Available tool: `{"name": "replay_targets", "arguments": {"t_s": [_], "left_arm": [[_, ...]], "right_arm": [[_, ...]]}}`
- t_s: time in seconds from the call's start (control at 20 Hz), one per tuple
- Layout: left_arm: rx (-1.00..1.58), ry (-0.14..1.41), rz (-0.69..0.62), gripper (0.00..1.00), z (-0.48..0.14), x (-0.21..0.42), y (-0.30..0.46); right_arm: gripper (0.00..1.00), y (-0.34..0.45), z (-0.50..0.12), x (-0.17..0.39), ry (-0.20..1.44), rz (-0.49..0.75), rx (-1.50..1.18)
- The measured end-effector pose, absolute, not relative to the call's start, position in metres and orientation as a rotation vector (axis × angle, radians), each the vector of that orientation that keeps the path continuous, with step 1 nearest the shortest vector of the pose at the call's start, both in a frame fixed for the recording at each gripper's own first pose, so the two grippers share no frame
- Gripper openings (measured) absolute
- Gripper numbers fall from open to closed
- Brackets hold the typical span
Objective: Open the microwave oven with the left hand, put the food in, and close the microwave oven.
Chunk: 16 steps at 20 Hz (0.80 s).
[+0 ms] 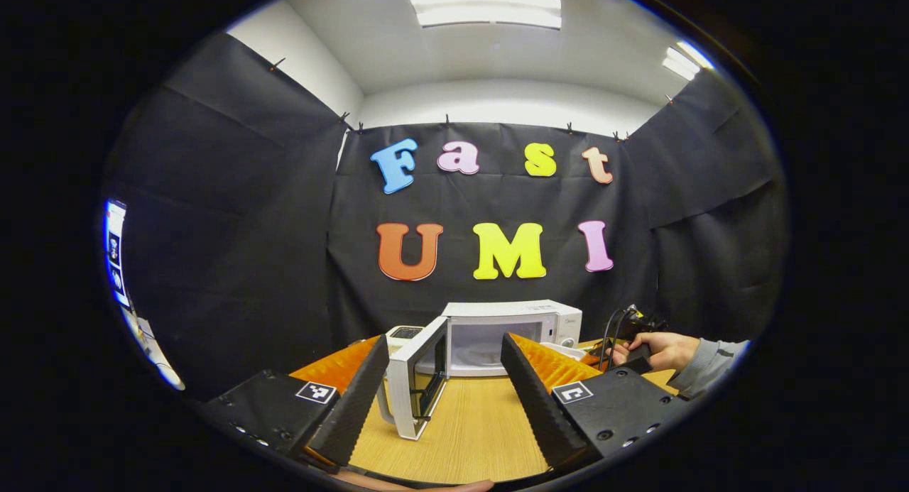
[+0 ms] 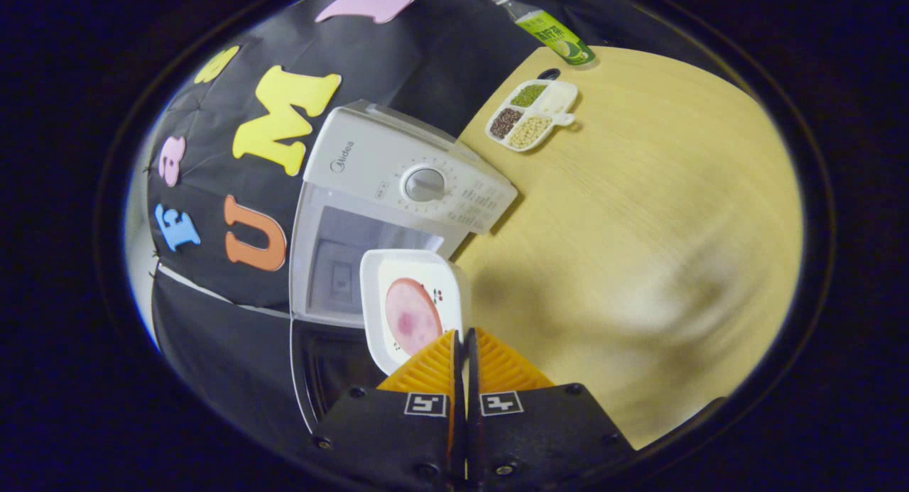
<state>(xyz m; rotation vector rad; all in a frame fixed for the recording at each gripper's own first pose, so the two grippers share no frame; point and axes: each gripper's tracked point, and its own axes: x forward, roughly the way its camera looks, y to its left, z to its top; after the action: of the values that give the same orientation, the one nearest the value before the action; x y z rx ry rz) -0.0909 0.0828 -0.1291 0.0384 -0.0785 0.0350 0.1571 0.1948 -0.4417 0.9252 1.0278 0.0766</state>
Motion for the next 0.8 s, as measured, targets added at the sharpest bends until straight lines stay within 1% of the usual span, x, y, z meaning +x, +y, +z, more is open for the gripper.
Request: {"name": "replay_targets", "arguments": {"t_s": [0.1,0.15,0.2,0.3,0.35,0.4,0.45,0.5,0.55,0.6,0.65,0.7,0.75,0.8], "left_arm": [[0.045,-0.073,0.034,0.94,-0.136,-0.086,0.091],[0.049,-0.068,0.04,0.93,-0.139,-0.084,0.095],[0.051,-0.065,0.046,0.93,-0.141,-0.082,0.098],[0.046,-0.058,0.04,0.93,-0.146,-0.078,0.1],[0.041,-0.059,0.028,0.93,-0.147,-0.077,0.099],[0.038,-0.065,0.006,0.93,-0.147,-0.073,0.095],[0.036,-0.069,-0.015,0.93,-0.147,-0.07,0.092],[0.037,-0.072,-0.023,0.93,-0.149,-0.067,0.093],[0.035,-0.074,-0.023,0.93,-0.149,-0.062,0.094],[0.032,-0.072,-0.019,0.93,-0.151,-0.057,0.095],[0.027,-0.064,-0.016,0.93,-0.153,-0.051,0.097],[0.025,-0.052,-0.01,0.93,-0.156,-0.045,0.099],[0.028,-0.038,0.003,0.93,-0.16,-0.04,0.103],[0.035,-0.028,0.021,0.93,-0.163,-0.034,0.109]], "right_arm": [[0.04,0.218,-0.454,0.175,0.966,0.03,0.987],[0.0,0.228,-0.46,0.184,0.931,0.002,1.009],[0.04,0.238,-0.466,0.194,0.899,-0.022,1.027],[0.04,0.263,-0.476,0.21,0.859,-0.051,1.069],[0.0,0.281,-0.481,0.217,0.857,-0.04,1.084],[0.05,0.297,-0.488,0.223,0.865,-0.029,1.096],[0.0,0.313,-0.493,0.229,0.865,-0.023,1.119],[0.05,0.326,-0.494,0.235,0.849,-0.025,1.156],[0.05,0.334,-0.494,0.241,0.816,-0.036,1.193],[0.0,0.338,-0.493,0.25,0.752,-0.055,1.221],[0.05,0.337,-0.492,0.258,0.675,-0.092,1.222],[0.0,0.334,-0.491,0.265,0.595,-0.134,1.198],[0.04,0.33,-0.494,0.268,0.542,-0.197,1.185],[0.05,0.334,-0.495,0.272,0.533,-0.248,1.207]]}}
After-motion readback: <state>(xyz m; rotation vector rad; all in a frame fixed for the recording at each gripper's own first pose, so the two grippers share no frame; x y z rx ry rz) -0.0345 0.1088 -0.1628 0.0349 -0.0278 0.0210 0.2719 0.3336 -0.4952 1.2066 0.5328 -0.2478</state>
